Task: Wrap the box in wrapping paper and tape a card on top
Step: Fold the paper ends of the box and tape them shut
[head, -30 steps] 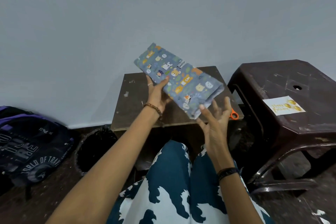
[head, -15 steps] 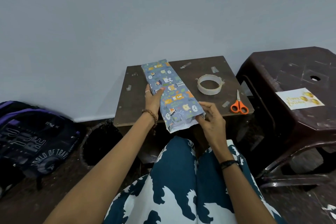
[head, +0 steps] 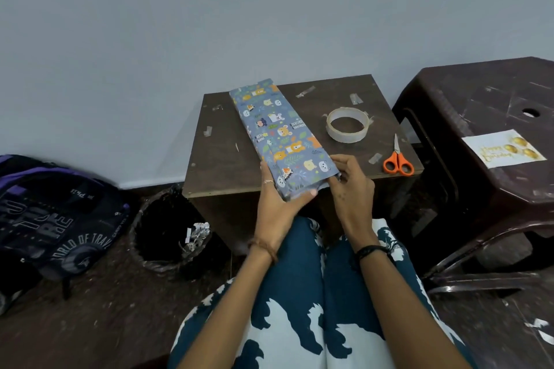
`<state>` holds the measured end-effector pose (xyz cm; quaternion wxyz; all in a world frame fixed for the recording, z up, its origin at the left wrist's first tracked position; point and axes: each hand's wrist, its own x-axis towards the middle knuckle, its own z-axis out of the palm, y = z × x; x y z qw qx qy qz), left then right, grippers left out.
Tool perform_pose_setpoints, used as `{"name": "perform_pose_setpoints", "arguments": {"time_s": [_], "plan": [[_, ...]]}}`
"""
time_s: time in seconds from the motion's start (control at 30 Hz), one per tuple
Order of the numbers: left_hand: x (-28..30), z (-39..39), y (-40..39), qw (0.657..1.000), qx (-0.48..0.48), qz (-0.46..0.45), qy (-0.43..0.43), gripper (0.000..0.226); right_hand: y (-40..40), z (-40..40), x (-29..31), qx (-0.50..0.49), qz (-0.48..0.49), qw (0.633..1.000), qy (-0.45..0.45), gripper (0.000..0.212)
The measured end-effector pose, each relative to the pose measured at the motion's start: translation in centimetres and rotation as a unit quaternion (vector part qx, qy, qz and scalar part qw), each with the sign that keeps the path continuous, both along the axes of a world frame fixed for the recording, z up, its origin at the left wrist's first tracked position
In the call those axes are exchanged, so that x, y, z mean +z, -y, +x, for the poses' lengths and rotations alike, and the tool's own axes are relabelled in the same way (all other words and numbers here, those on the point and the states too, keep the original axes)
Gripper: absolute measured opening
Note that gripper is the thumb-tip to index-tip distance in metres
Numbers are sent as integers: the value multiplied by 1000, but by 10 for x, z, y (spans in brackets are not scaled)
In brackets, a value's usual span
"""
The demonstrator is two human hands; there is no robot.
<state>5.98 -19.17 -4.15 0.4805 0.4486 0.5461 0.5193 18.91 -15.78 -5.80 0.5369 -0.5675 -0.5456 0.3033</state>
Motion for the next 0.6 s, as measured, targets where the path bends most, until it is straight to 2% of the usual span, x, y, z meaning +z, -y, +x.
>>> {"name": "perform_pose_setpoints", "arguments": {"time_s": [0.07,0.2,0.43,0.53,0.6], "plan": [[-4,2,4,996,22,7,-88,96,0,1,1,-3,13,1000,12,11],[-1,-1,-2,961,85,18,-263,75,-4,4,2,-11,42,998,45,16],[8,8,1,916,111,19,-386,65,-8,2,-2,-12,90,988,126,25],[7,8,2,914,109,40,-389,58,-5,1,-3,-12,95,988,125,24],[8,6,3,916,130,57,-376,44,-4,0,-1,-5,81,991,110,20]]}}
